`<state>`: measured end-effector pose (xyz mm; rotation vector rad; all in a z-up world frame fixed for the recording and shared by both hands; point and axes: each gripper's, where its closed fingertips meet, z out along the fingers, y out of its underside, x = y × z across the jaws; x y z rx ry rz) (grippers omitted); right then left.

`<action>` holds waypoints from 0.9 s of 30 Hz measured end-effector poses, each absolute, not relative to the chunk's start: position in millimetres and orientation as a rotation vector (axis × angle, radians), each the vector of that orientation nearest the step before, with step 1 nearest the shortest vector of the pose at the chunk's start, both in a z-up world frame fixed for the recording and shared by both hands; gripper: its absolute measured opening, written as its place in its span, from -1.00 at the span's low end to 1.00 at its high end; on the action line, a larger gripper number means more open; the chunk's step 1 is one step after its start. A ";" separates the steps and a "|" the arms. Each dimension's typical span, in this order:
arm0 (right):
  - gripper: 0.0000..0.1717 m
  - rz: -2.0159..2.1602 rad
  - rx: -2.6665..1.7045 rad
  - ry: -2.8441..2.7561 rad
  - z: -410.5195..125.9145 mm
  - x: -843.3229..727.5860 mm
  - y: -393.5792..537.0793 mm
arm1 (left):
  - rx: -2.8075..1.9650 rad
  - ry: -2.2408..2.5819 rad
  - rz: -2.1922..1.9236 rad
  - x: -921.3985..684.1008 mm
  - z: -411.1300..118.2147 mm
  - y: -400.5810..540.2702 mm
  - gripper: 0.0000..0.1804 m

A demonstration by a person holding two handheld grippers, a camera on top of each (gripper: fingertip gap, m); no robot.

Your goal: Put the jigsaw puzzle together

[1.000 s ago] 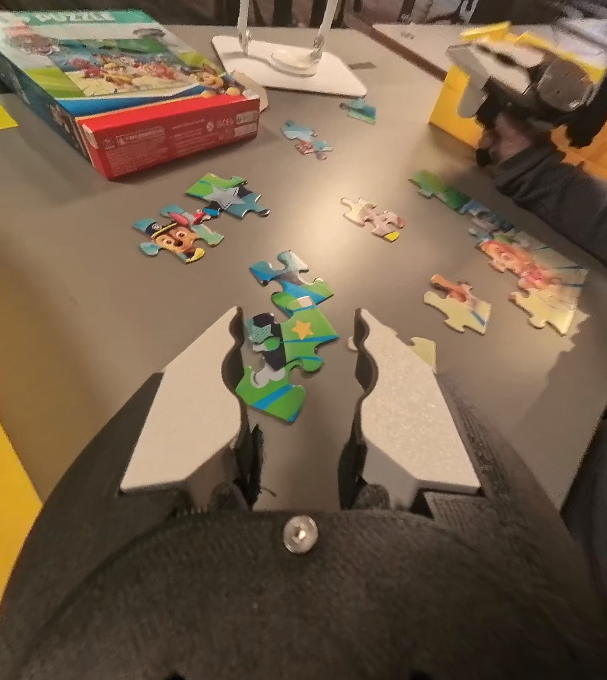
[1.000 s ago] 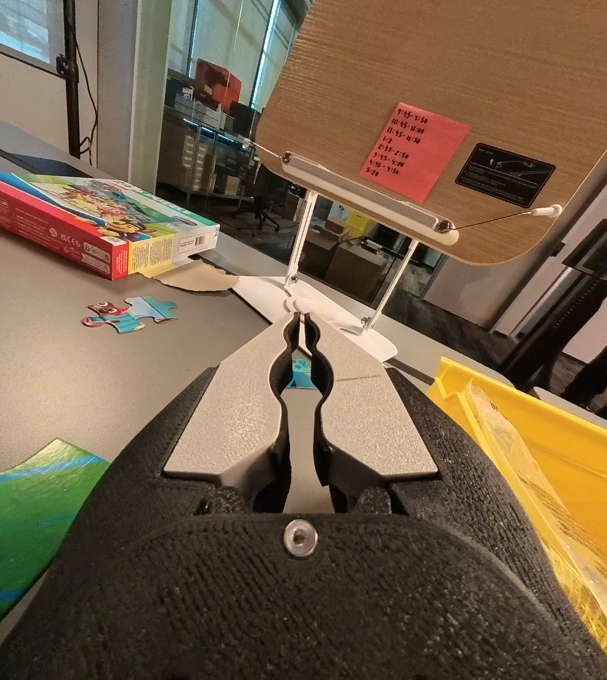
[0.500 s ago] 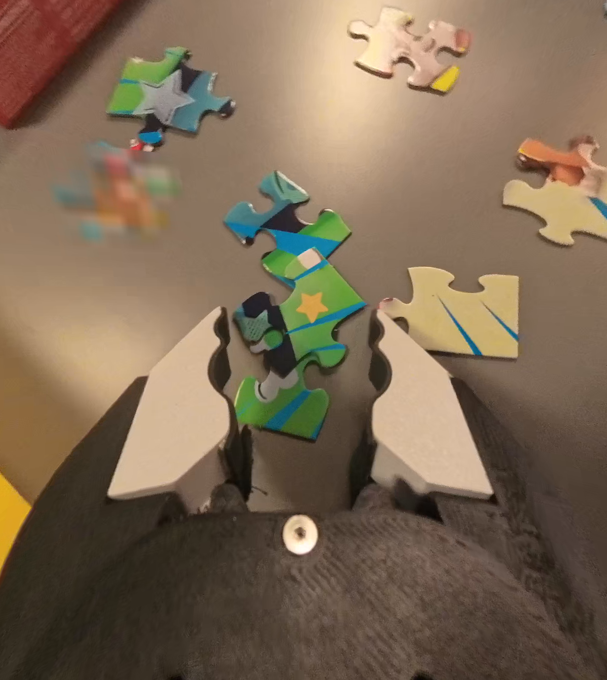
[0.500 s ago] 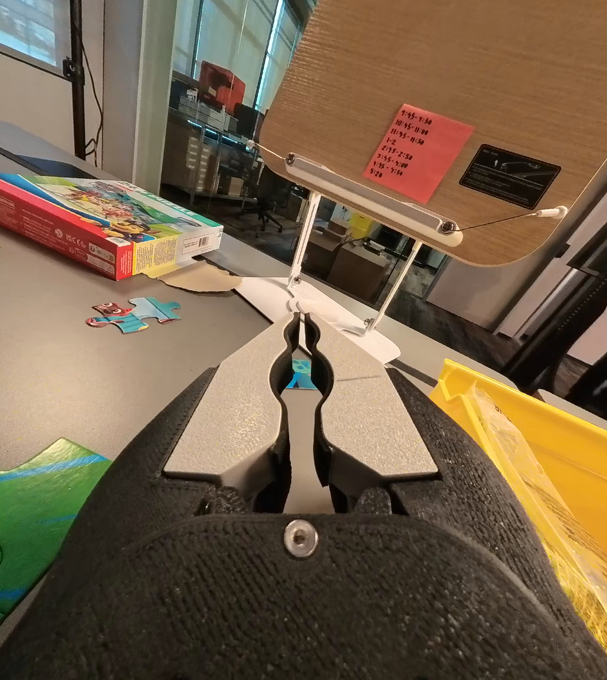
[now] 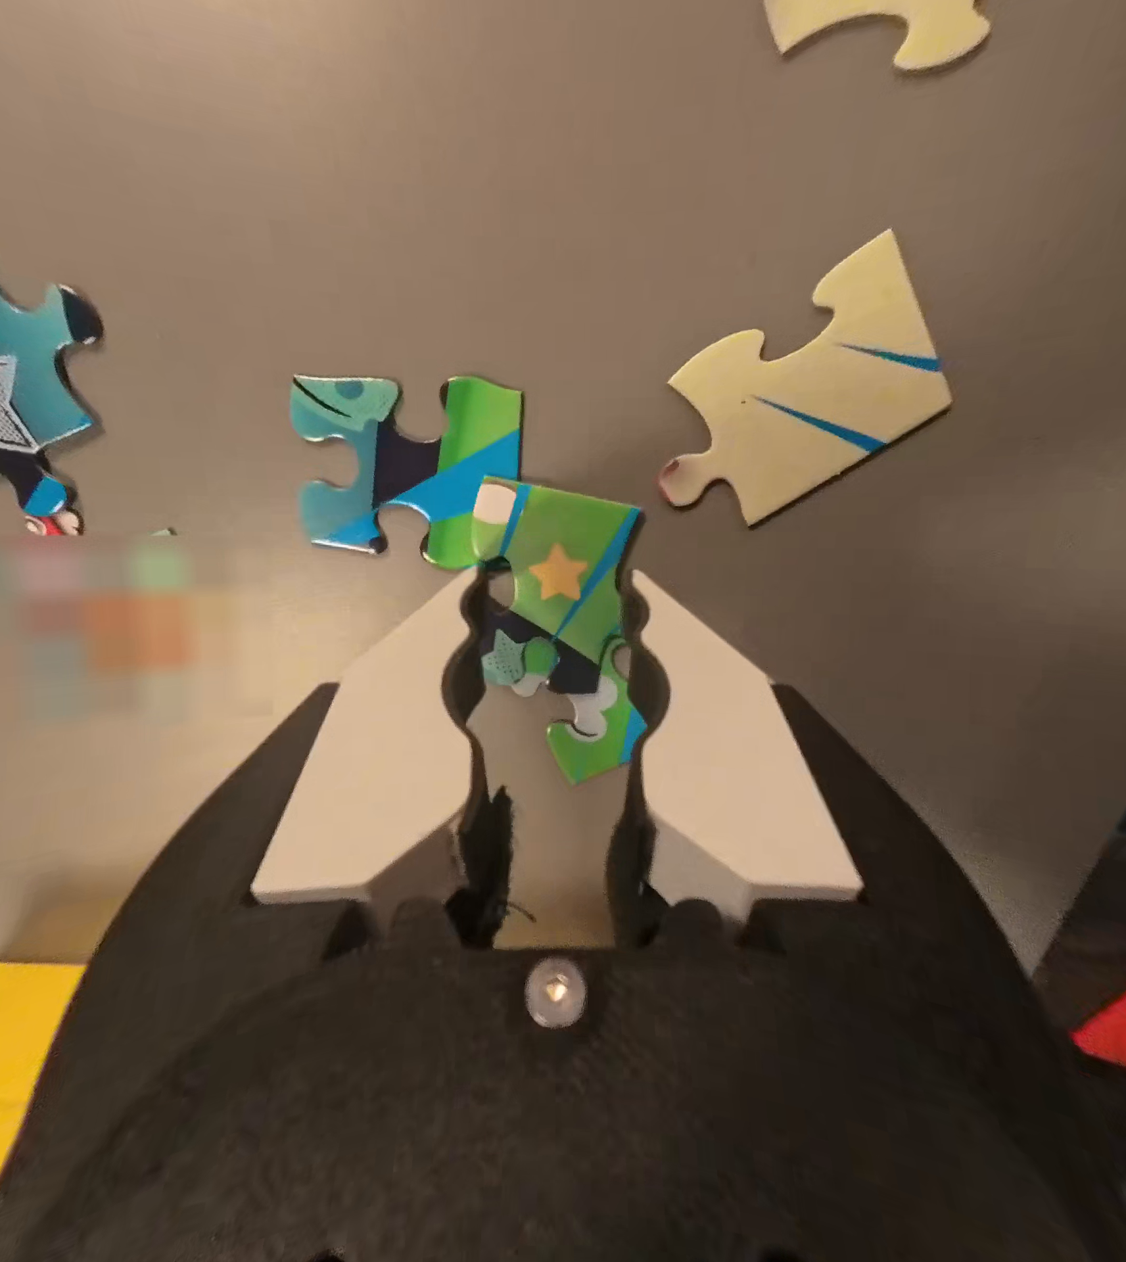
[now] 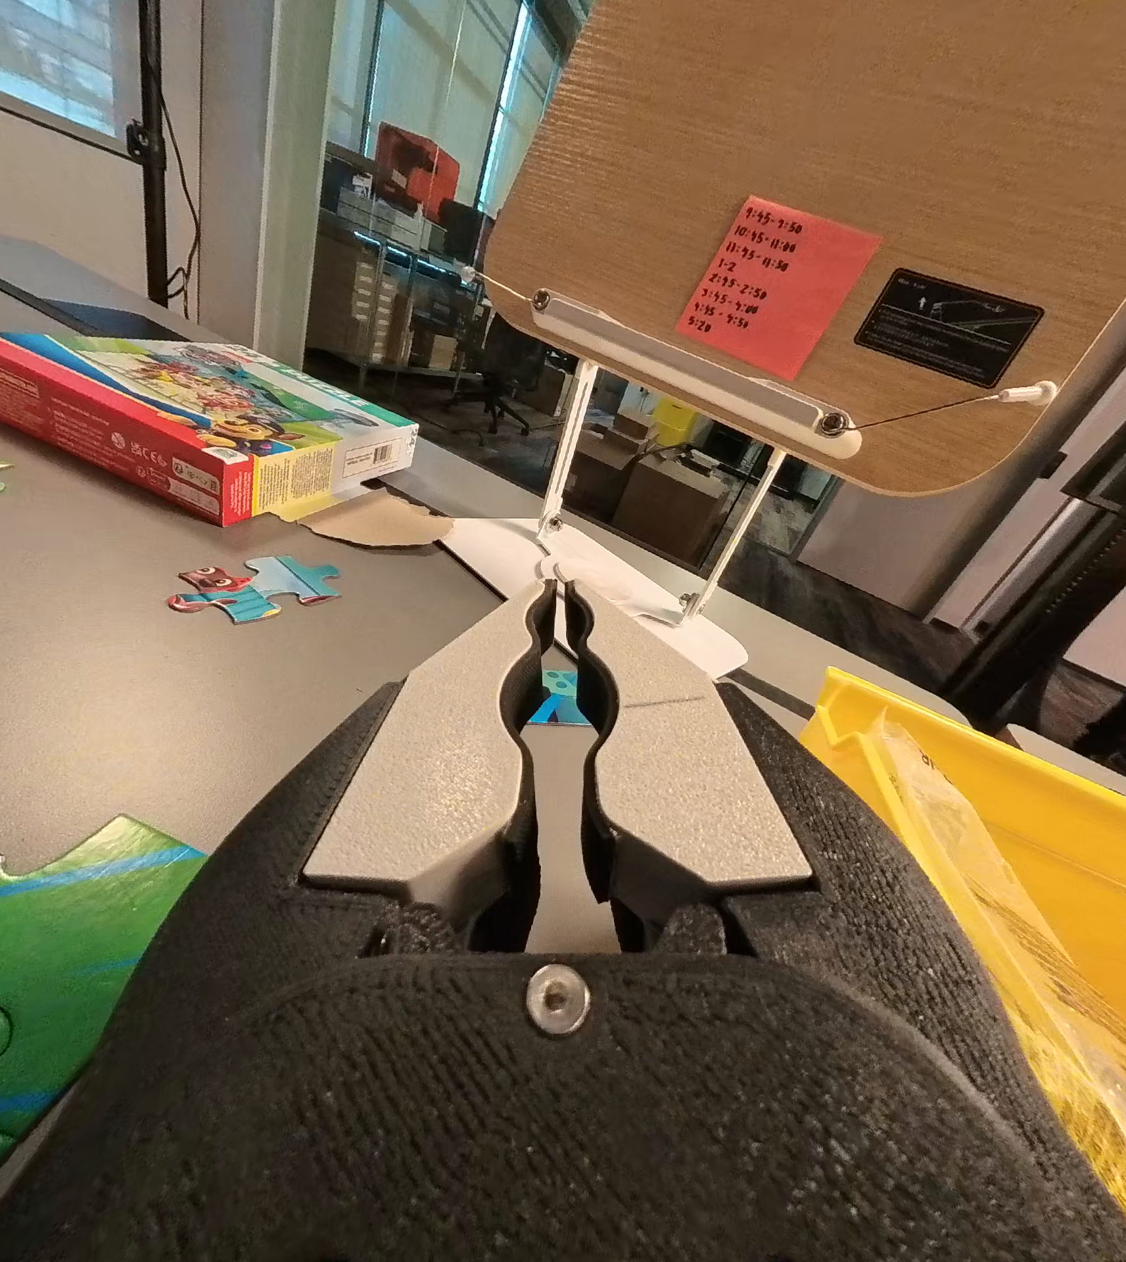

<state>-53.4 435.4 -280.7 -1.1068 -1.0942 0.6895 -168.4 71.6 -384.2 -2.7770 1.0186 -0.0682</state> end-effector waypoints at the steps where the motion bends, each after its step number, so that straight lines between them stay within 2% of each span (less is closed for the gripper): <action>1: -1.00 0.689 -1.106 -1.093 -280.5 -53.2 435.3 | -2.807 1.010 -0.081 -169.1 -384.6 70.5 -0.58; 6: -1.00 0.688 -1.108 -1.092 -280.7 -53.3 435.5 | -2.889 0.975 -0.085 -169.4 -384.4 69.4 -0.57; 9: -1.00 0.687 -1.107 -1.094 -280.9 -53.4 435.4 | -2.903 1.016 -0.029 -171.0 -385.0 69.3 -0.68; 17: -1.00 0.704 -1.106 -1.092 -280.2 -53.3 434.4 | -2.847 0.907 0.063 -180.2 -379.7 70.4 -0.68; 27: -1.00 0.750 -1.101 -1.095 -278.5 -53.8 428.0 | -2.268 0.479 0.144 -145.3 -296.2 129.0 -0.68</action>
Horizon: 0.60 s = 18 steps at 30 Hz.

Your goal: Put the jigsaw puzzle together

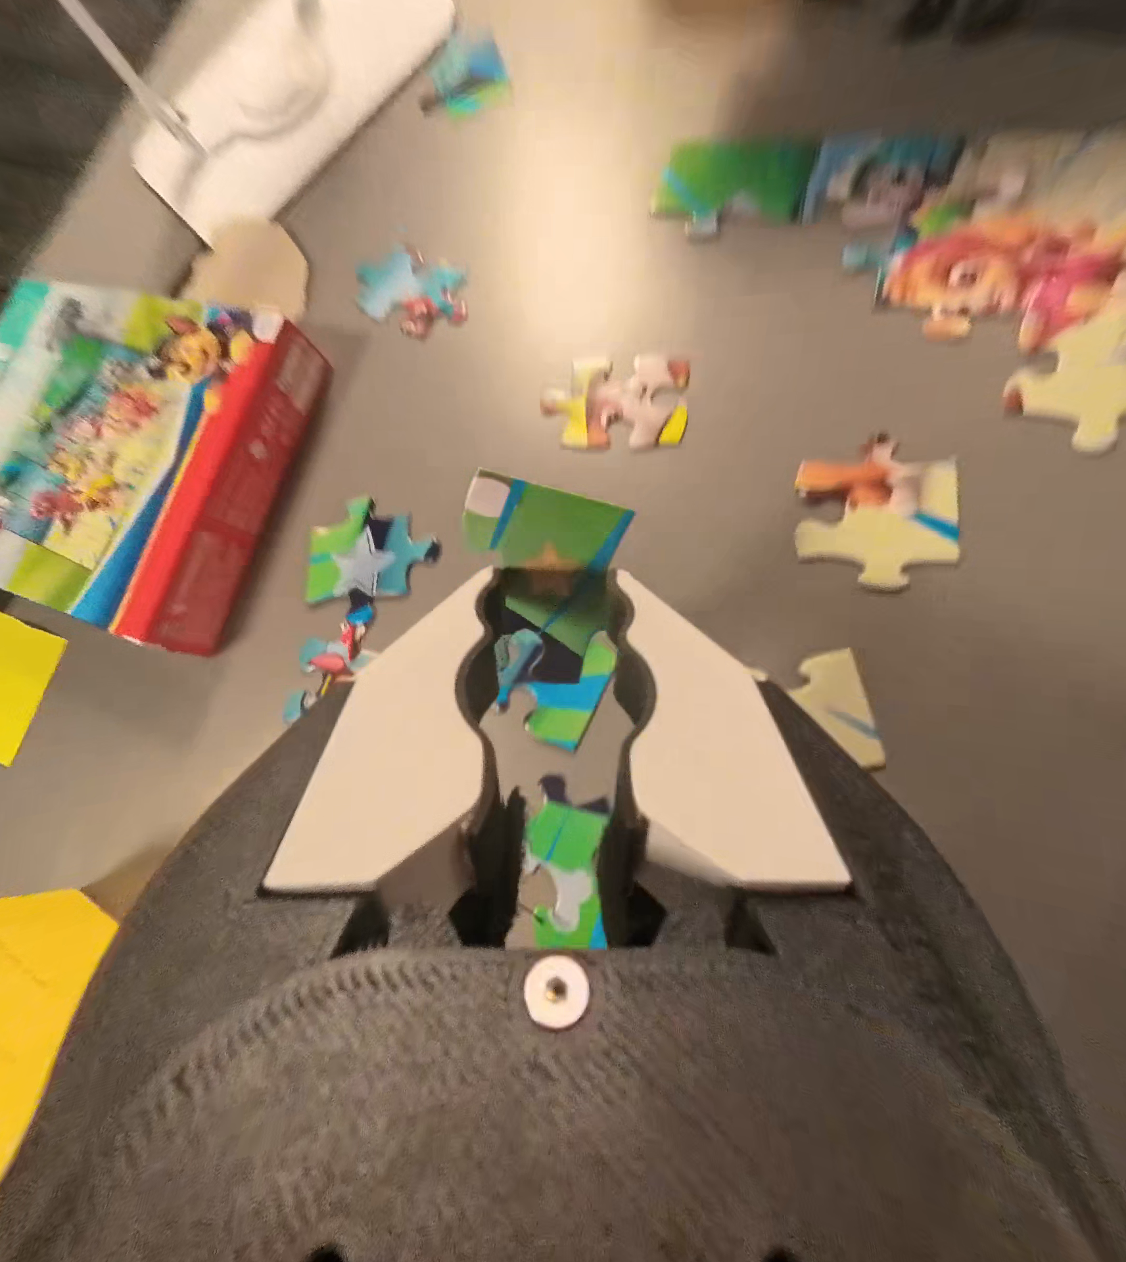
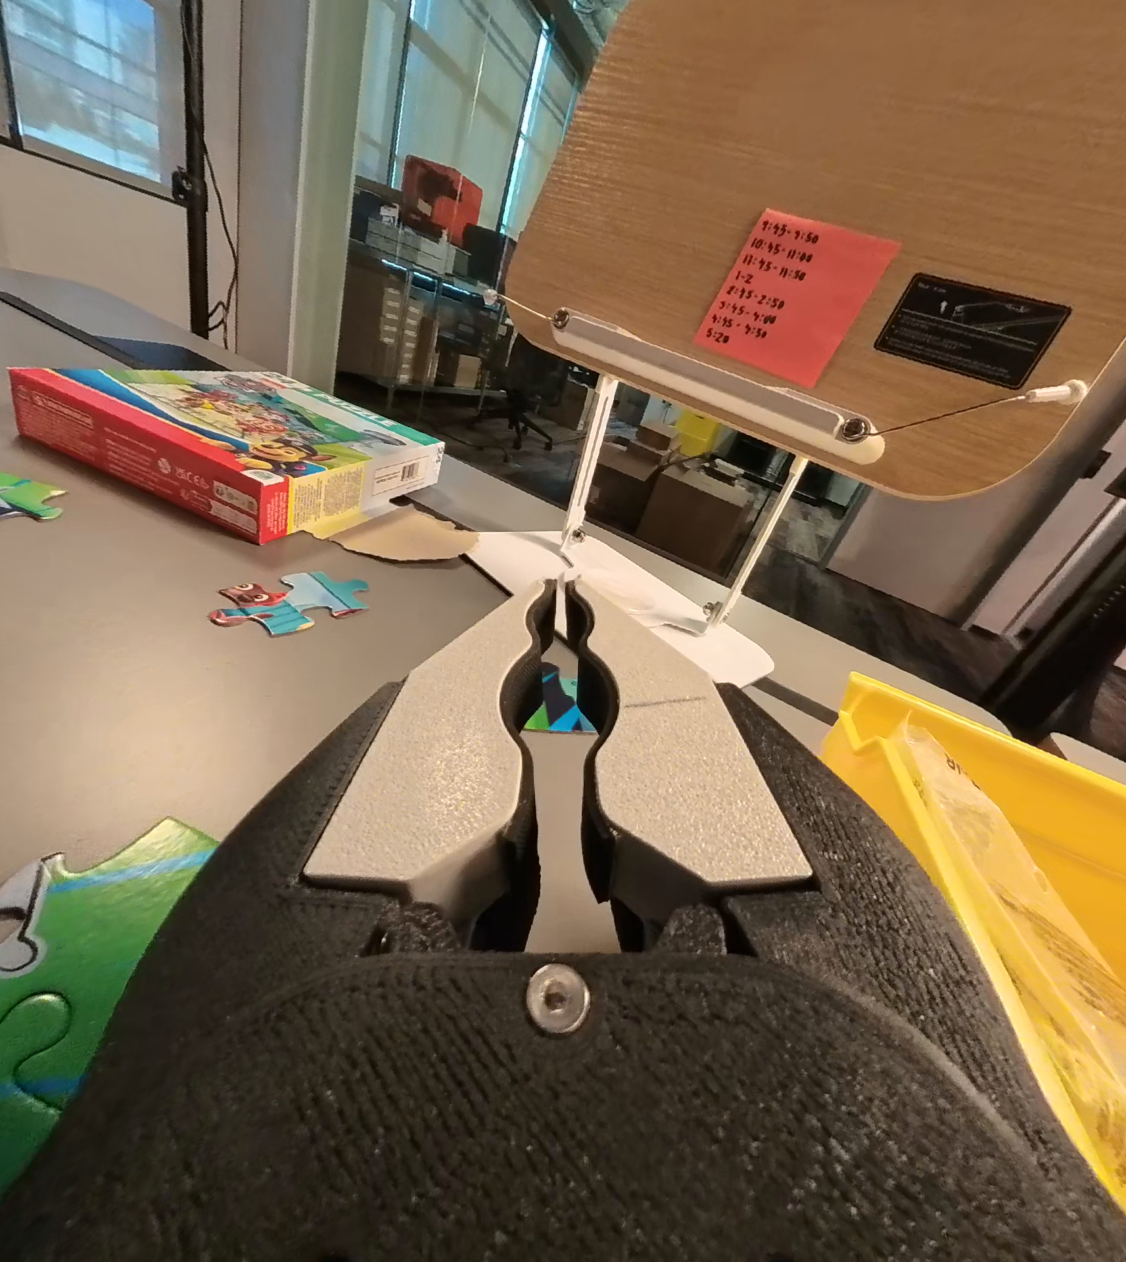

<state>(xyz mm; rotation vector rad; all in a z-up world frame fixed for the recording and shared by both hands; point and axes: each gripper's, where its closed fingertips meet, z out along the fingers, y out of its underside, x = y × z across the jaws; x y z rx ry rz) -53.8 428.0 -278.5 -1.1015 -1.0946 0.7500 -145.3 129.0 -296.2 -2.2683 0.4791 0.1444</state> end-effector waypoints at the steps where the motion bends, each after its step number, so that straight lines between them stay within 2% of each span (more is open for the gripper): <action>1: -1.00 0.754 -1.100 -1.095 -278.3 -53.7 427.3 | -2.234 0.442 0.154 -140.4 -292.5 132.7 -0.68; 6: -0.99 0.792 -1.097 -1.120 -273.6 -55.4 415.1 | -2.112 0.253 0.227 -125.0 -288.3 150.3 -0.68; 14: -0.85 1.731 -1.350 -1.533 -266.4 -84.0 229.4 | -1.960 0.201 0.409 -106.5 -282.9 172.2 -0.68; 18: -0.85 1.789 -1.347 -1.606 -274.5 -87.4 191.3 | -1.967 0.273 0.499 -97.7 -291.8 179.9 -0.68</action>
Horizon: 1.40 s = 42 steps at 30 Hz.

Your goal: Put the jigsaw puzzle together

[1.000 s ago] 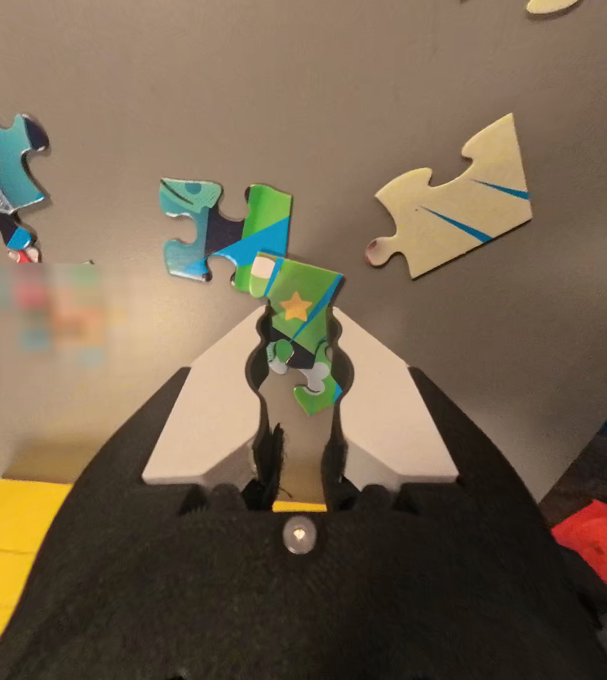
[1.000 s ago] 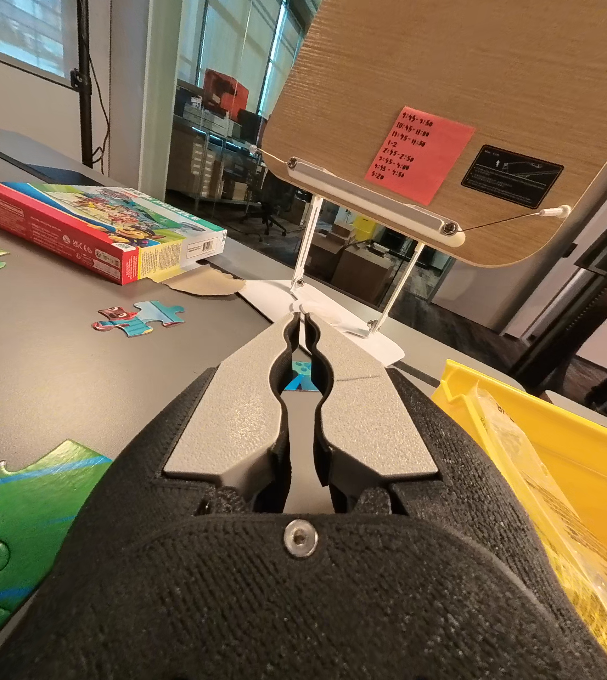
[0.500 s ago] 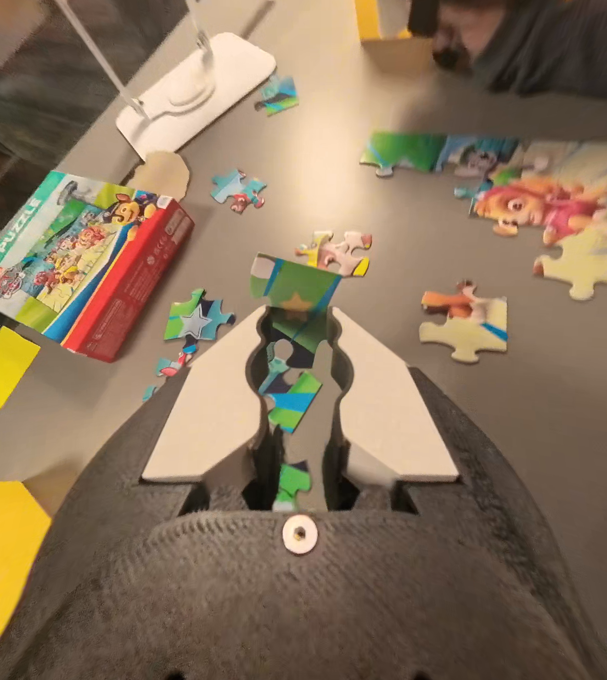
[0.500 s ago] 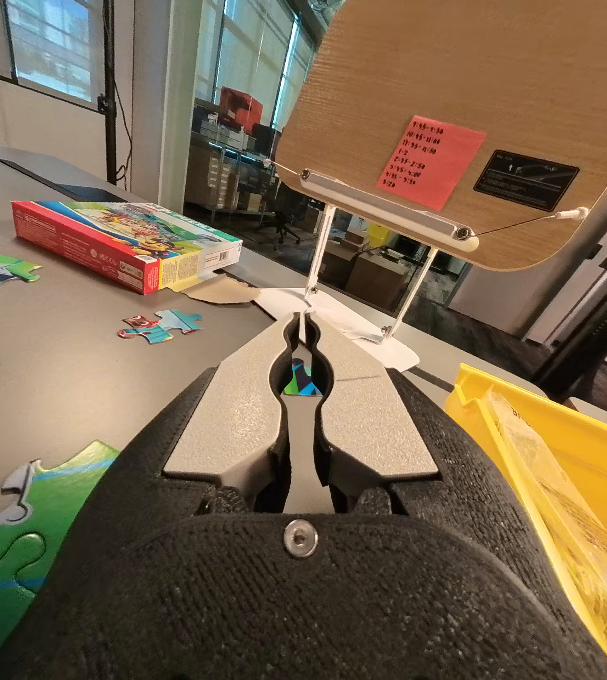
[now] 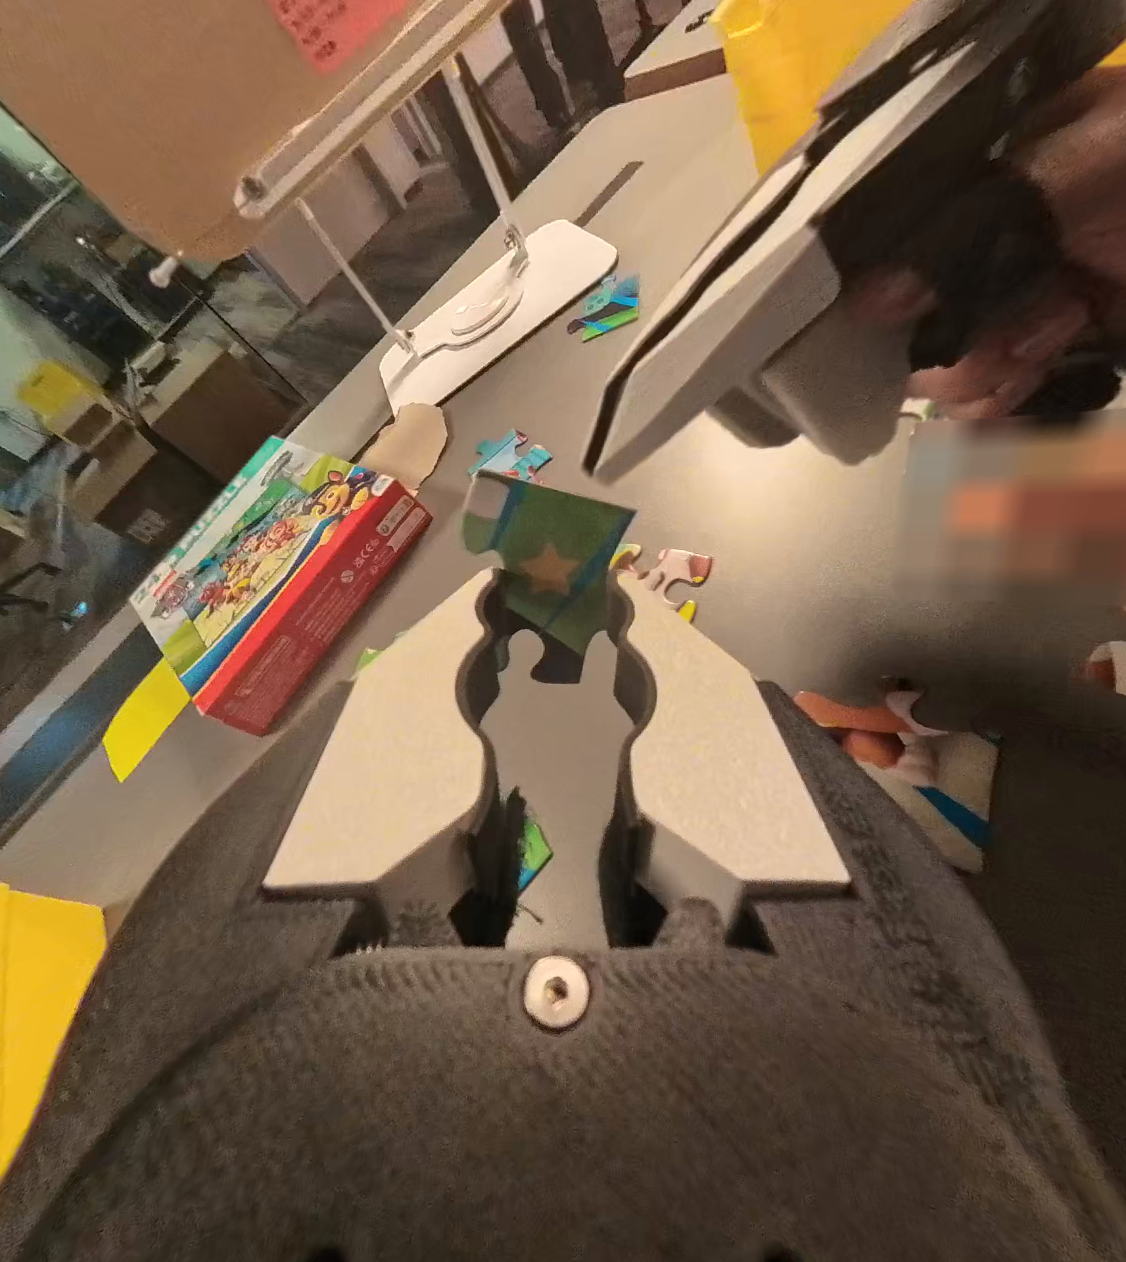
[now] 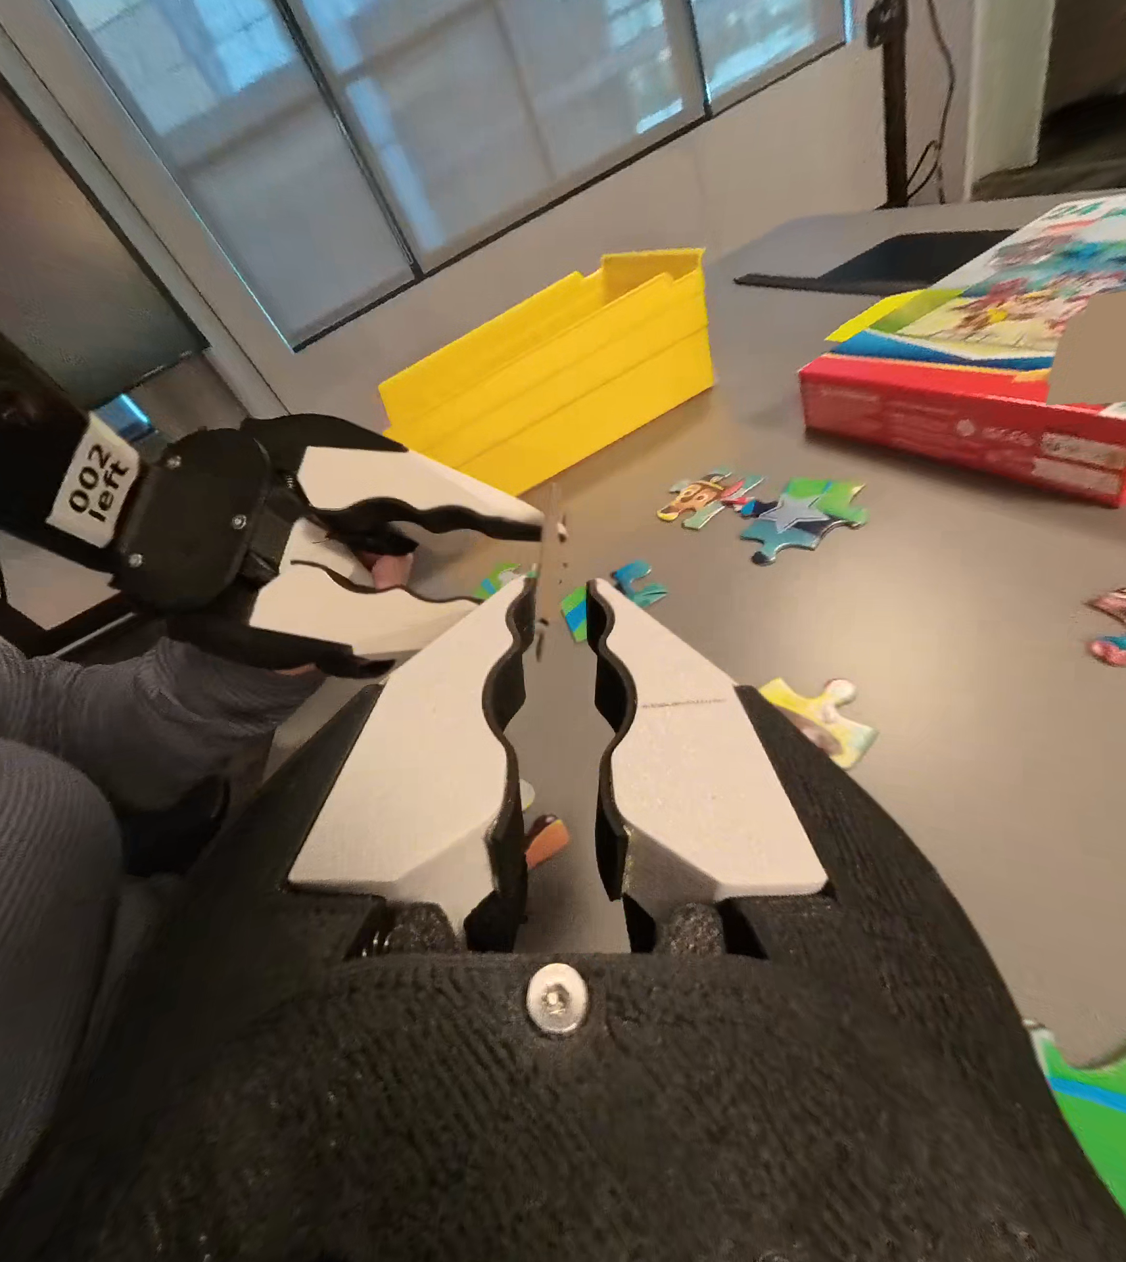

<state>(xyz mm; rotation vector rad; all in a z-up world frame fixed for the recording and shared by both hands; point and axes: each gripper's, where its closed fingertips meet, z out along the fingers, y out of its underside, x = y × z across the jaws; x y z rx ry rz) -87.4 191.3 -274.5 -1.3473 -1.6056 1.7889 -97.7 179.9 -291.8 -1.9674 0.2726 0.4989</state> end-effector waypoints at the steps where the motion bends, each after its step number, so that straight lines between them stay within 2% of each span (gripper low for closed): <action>1: -0.85 1.804 -1.348 -1.612 -275.8 -87.4 187.0 | -1.965 0.285 0.516 -95.9 -292.9 181.3 -0.68; 9: -1.00 1.883 -1.396 -1.651 -284.6 -85.8 183.8 | -1.909 0.408 0.608 -84.3 -297.1 185.6 -0.68; 12: -1.00 1.820 -1.409 -1.668 -284.4 -84.9 200.9 | -1.840 0.367 0.585 -86.7 -286.0 175.0 -0.37; 14: -1.00 1.678 -1.441 -1.702 -286.8 -86.7 225.5 | -1.845 0.284 0.595 -107.7 -283.3 158.9 -0.31; 20: -1.00 1.230 -1.723 -2.199 -331.6 -85.8 288.4 | -1.744 -0.042 0.544 -171.4 -277.1 91.3 -0.41; 23: -1.00 1.197 -1.857 -2.495 -344.2 -81.0 292.0 | -1.712 -0.127 0.538 -186.6 -281.5 68.9 -0.43; 27: -1.00 1.162 -1.820 -2.823 -351.9 -85.8 295.7 | -1.660 -0.145 0.541 -186.8 -284.6 61.9 -0.46; 30: -0.94 0.992 -1.875 -2.947 -365.9 -94.9 309.6 | -1.632 -0.105 0.479 -170.6 -281.9 72.0 -0.47; 33: -0.90 0.790 -1.877 -3.037 -380.7 -98.0 323.8 | -1.666 -0.034 0.441 -154.0 -289.0 83.6 -0.46; 37: -0.88 0.755 -1.853 -3.005 -381.1 -108.8 332.3 | -1.668 0.033 0.410 -136.7 -290.2 91.3 -0.46; 40: -0.70 0.734 -1.751 -2.915 -376.5 -117.3 340.2 | -1.662 0.037 0.405 -135.7 -289.0 91.7 -0.46; 42: -0.66 0.750 -1.651 -2.821 -369.0 -122.0 343.9 | -1.642 0.007 0.401 -140.1 -285.0 88.6 -0.46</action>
